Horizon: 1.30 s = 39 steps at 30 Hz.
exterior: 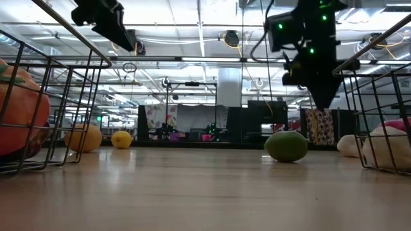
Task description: Sort produce into baskets
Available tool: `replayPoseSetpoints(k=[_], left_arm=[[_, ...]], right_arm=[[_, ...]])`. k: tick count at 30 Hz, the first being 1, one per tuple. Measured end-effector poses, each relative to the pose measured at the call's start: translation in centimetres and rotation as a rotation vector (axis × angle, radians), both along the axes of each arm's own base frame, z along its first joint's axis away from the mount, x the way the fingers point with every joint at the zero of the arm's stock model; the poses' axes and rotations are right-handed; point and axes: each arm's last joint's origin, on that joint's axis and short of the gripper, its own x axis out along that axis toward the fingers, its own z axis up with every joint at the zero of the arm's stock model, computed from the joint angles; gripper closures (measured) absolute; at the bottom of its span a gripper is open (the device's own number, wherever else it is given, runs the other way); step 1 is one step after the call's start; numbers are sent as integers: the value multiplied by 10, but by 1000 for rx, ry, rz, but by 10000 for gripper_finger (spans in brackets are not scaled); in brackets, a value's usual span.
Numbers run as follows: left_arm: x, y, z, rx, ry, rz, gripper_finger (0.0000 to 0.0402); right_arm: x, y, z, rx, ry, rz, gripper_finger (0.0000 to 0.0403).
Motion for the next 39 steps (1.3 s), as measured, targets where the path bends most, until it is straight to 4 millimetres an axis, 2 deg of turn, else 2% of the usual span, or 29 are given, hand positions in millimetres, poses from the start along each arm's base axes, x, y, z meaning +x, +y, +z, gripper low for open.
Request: replayPoseSetpoints(k=[3,12,17,30,39], left_arm=[[0,1,1,33,-6,19,340],[5,0,5,67,-50,-7,340],[8,0,7,66,-83,-15,340],[9,-1,7,23,-86,-39,340],[9,-2,7,-4,-98,-32,340]], right_arm=[[-4,2,-13,-40,-16,-84,295],[-20,9,-47,-40,8,-193,165],[-22,12,-61,-44,-29,-195,123],[-34,14,-82,-44,-23,-210,113],[-37,16,-95,19,-62,-199,136]])
